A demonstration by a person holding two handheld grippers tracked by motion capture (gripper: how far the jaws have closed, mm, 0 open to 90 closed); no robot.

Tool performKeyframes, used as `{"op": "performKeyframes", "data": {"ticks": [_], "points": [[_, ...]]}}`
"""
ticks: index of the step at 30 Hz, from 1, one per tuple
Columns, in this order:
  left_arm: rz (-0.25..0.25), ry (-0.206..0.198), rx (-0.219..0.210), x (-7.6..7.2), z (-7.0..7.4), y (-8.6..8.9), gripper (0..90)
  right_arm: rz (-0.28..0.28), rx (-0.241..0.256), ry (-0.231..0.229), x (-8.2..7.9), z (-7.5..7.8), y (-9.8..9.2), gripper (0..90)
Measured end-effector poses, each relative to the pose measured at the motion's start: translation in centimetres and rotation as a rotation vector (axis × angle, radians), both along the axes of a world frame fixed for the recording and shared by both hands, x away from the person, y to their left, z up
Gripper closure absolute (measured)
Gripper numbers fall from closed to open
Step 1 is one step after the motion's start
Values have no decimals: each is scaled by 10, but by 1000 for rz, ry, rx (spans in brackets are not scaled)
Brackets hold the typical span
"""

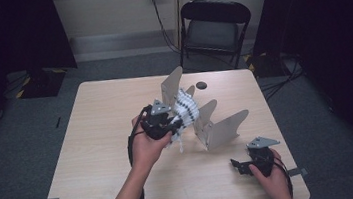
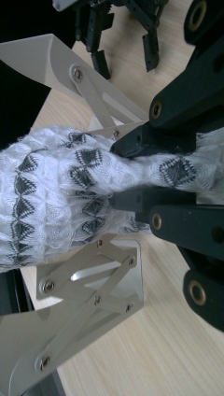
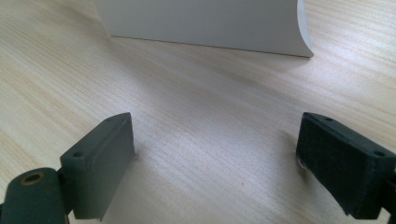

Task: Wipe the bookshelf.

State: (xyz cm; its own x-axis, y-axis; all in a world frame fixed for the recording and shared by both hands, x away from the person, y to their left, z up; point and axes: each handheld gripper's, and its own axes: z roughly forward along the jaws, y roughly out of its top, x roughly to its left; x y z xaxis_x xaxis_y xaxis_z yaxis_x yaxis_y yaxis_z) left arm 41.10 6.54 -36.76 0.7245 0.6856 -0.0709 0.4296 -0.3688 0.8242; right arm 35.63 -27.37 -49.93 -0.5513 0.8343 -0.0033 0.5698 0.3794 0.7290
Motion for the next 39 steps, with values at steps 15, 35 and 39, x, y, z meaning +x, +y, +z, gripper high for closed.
{"op": "performKeyframes", "data": {"ticks": [15,35,39], "points": [[2,80,41,3,-45,-3,774,0,0,0,0,0,0,107],[29,181,66,-5,-99,1,774,2,0,-1,0,0,0,106],[22,198,75,-9,-108,3,773,2,-1,-1,0,0,0,107]]}}
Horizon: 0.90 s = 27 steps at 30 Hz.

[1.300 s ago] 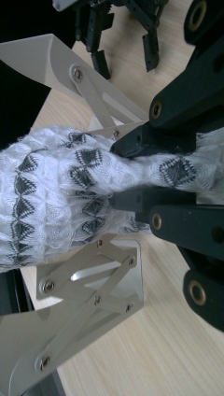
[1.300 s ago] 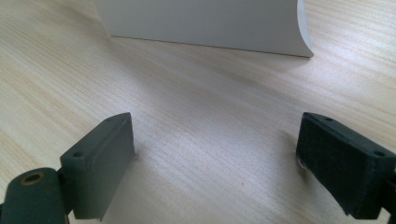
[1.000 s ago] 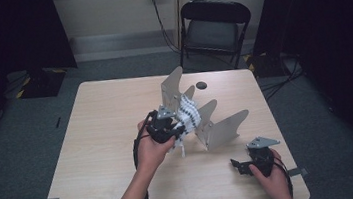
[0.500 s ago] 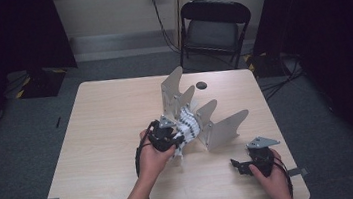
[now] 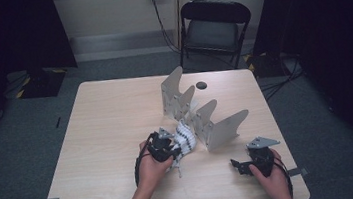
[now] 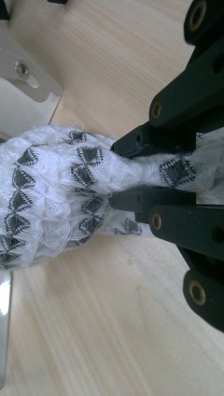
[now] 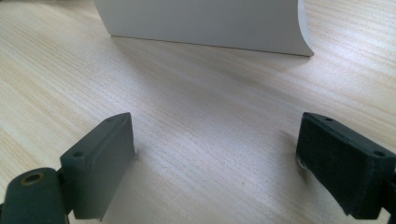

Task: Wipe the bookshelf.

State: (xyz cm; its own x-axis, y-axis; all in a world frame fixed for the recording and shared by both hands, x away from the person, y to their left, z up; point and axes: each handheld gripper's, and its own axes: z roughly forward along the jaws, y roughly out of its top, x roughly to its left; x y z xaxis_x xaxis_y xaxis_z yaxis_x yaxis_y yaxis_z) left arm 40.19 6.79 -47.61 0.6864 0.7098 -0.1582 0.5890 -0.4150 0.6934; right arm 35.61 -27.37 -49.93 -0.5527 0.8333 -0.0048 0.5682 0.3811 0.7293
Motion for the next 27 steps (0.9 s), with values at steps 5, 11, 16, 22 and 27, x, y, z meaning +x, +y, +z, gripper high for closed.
{"op": "performKeyframes", "data": {"ticks": [5,11,16,22,27], "points": [[-9,4,0,-3,3,4,773,0,0,0,0,0,0,107],[23,-69,-27,3,40,15,773,0,0,0,0,0,0,106],[11,-162,-68,4,83,14,773,0,0,0,0,0,0,106],[-27,-196,-70,5,99,0,772,-1,0,0,0,0,0,106],[-49,-162,-55,5,83,-11,772,0,1,1,0,0,0,106]]}}
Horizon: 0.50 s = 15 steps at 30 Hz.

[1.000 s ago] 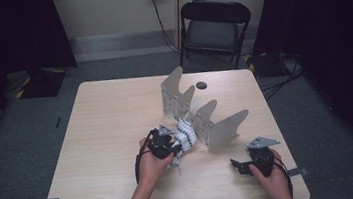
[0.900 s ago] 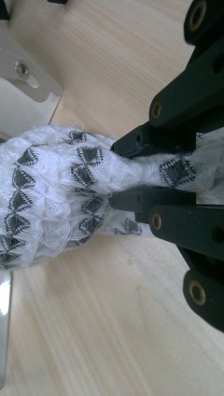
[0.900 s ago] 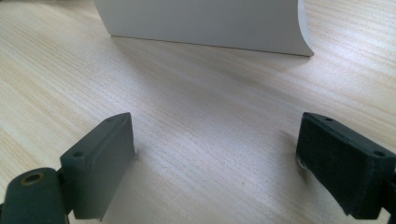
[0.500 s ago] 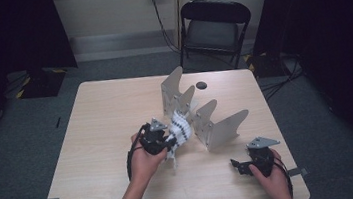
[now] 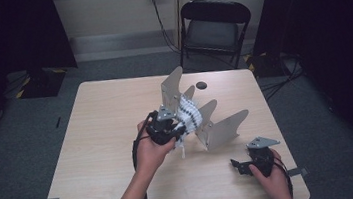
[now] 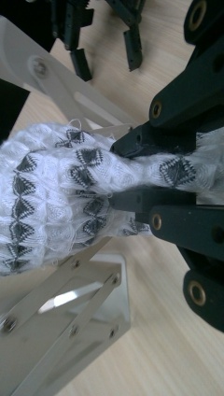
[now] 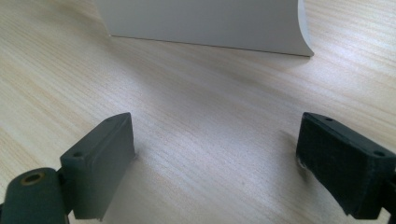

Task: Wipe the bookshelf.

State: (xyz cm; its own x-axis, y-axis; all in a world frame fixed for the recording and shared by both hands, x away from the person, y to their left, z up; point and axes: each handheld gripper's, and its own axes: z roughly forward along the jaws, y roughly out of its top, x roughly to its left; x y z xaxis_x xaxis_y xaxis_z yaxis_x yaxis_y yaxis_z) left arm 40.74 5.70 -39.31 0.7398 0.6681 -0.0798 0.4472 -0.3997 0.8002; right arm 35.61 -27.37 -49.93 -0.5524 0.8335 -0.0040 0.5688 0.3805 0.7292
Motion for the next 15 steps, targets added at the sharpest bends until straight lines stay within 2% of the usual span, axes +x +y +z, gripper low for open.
{"op": "performKeyframes", "data": {"ticks": [15], "points": [[-9,99,46,-7,-53,-6,771,0,0,0,0,0,0,106]]}}
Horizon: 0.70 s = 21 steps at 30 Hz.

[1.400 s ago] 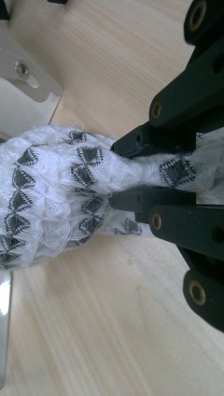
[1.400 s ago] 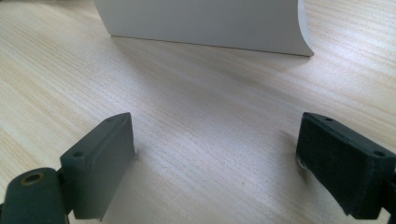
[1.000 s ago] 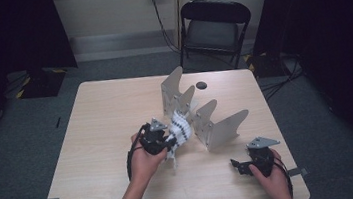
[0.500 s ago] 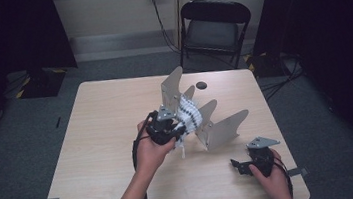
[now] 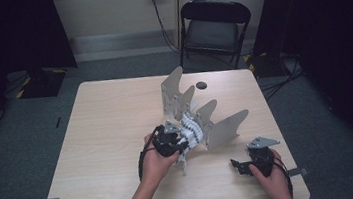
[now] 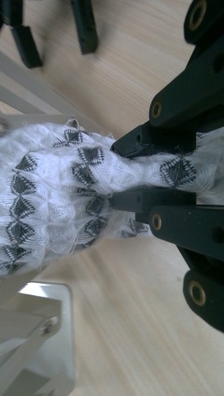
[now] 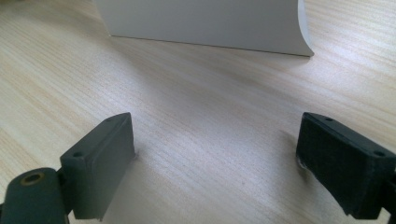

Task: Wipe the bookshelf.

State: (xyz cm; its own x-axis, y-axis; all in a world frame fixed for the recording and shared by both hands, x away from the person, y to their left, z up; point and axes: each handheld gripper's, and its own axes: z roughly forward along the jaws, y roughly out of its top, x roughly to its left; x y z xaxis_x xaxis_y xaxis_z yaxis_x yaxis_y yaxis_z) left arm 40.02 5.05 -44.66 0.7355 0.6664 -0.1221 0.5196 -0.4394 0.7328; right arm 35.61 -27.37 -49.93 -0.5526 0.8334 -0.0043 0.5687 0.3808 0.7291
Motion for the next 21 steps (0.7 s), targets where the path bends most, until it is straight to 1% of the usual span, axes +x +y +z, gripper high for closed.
{"op": "performKeyframes", "data": {"ticks": [5,8,10,12,14,16,18,21], "points": [[-1,32,7,-4,-17,1,771,0,0,0,0,0,0,106],[0,44,14,-7,-25,3,771,0,0,0,0,0,0,106],[-3,53,12,-9,-28,5,770,0,0,0,0,0,0,107],[5,59,3,-10,-29,8,770,0,0,0,0,0,0,107],[3,59,4,-11,-26,11,771,0,0,0,0,0,0,106],[9,46,-2,-12,-19,15,771,0,0,0,0,0,0,106],[23,28,-25,-11,-8,20,771,0,0,0,0,0,0,107],[39,-9,-53,-10,13,26,771,0,0,0,0,0,0,106]]}}
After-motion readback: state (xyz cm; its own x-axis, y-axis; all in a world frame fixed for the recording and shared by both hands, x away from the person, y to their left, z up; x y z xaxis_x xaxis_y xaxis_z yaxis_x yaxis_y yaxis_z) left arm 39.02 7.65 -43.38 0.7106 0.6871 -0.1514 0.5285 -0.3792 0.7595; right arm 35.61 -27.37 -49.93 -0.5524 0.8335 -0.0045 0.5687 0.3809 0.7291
